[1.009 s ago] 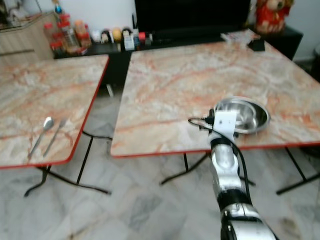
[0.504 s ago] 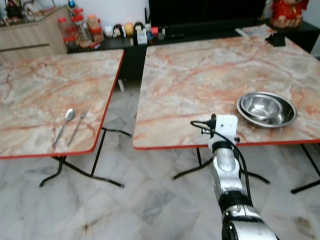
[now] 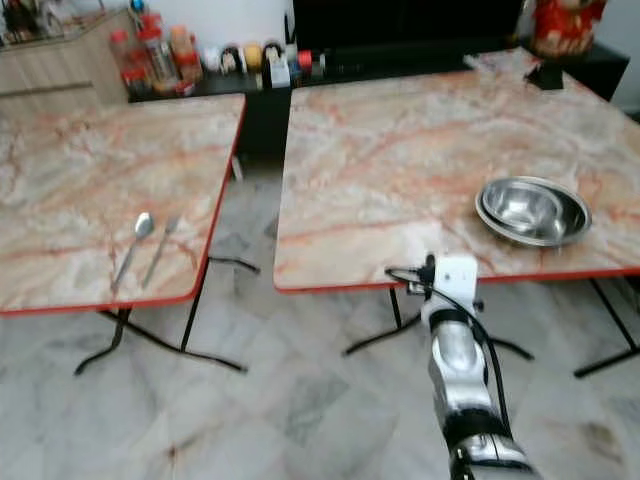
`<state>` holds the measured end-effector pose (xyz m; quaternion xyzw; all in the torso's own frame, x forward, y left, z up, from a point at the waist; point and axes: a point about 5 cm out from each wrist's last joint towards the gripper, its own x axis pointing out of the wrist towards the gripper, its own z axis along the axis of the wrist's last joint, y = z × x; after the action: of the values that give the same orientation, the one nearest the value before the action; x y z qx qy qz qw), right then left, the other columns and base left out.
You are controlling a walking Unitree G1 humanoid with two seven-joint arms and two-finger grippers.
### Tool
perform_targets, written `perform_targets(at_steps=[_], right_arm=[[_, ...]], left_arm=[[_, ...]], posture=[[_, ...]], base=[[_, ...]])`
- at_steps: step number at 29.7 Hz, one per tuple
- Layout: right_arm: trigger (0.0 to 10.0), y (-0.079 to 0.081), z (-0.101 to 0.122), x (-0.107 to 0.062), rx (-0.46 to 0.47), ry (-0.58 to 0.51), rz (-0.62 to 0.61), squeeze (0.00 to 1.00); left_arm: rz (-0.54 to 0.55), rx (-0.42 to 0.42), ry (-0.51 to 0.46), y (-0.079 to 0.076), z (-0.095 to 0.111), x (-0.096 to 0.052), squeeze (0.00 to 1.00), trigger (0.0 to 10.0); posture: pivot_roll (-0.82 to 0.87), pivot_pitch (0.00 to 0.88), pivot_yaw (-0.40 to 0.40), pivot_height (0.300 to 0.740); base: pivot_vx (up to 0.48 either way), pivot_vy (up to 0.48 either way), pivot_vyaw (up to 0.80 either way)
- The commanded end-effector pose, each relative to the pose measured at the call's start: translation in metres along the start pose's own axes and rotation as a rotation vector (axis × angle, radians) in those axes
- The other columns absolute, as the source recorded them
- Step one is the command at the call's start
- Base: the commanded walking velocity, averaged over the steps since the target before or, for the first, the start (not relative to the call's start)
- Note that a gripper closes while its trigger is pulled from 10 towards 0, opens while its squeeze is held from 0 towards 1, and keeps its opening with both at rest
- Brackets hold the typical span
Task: Setting the table
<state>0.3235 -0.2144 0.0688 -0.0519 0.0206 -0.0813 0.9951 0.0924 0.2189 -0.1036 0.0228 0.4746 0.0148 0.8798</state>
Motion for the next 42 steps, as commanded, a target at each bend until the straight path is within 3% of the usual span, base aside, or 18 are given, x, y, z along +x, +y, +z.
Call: perform_targets(at_steps=[1, 14, 26, 29, 31, 34, 37, 42], right_arm=[[10.0, 0.003, 0.003, 0.000, -0.002, -0.015, 0.012, 0.00], [10.0, -0.002, 0.005, -0.012, -0.007, -0.056, 0.017, 0.00], [10.0, -0.004, -0.026, -0.024, -0.053, 0.145, -0.006, 0.00], [10.0, -0.003, -0.026, -0.024, -0.040, 0.150, -0.005, 0.00], [10.0, -0.002, -0.047, -0.030, -0.068, 0.327, -0.001, 0.00], [10.0, -0.002, -0.053, -0.031, -0.059, 0.390, -0.008, 0.00], [10.0, 0.000, -0.067, -0.033, -0.044, 0.541, 0.001, 0.00], [10.0, 0.000, -0.073, -0.031, -0.013, 0.631, -0.014, 0.00]], left_arm=[[0.006, 0.004, 0.010, 0.004, -0.002, -0.001, 0.00, 10.0], [0.005, 0.009, 0.010, 0.005, -0.002, -0.001, 0.00, 10.0], [0.005, 0.009, 0.007, 0.004, -0.001, -0.001, 0.00, 10.0], [0.005, 0.009, 0.007, 0.004, -0.001, -0.001, 0.00, 10.0], [0.003, 0.011, 0.009, 0.004, -0.001, -0.001, 0.00, 10.0], [0.003, 0.011, 0.010, 0.004, -0.001, -0.001, 0.00, 10.0], [0.003, 0.011, 0.011, 0.004, -0.001, -0.001, 0.00, 10.0], [0.002, 0.012, 0.013, 0.004, -0.001, -0.001, 0.00, 10.0]], posture=[[-0.12, 0.020, 0.109, 0.736], [-0.13, 0.022, 0.112, 0.736], [-0.12, 0.020, 0.109, 0.736], [-0.12, 0.020, 0.109, 0.736], [-0.12, 0.021, 0.107, 0.736], [-0.13, 0.020, 0.108, 0.736], [-0.12, 0.021, 0.105, 0.736], [-0.13, 0.020, 0.105, 0.736]], base=[[0.000, 0.262, 0.00], [0.000, 0.260, 0.00], [0.000, 0.261, 0.00], [0.000, 0.262, 0.00], [0.000, 0.261, 0.00], [0.000, 0.261, 0.00], [0.000, 0.260, 0.00], [0.000, 0.261, 0.00]])
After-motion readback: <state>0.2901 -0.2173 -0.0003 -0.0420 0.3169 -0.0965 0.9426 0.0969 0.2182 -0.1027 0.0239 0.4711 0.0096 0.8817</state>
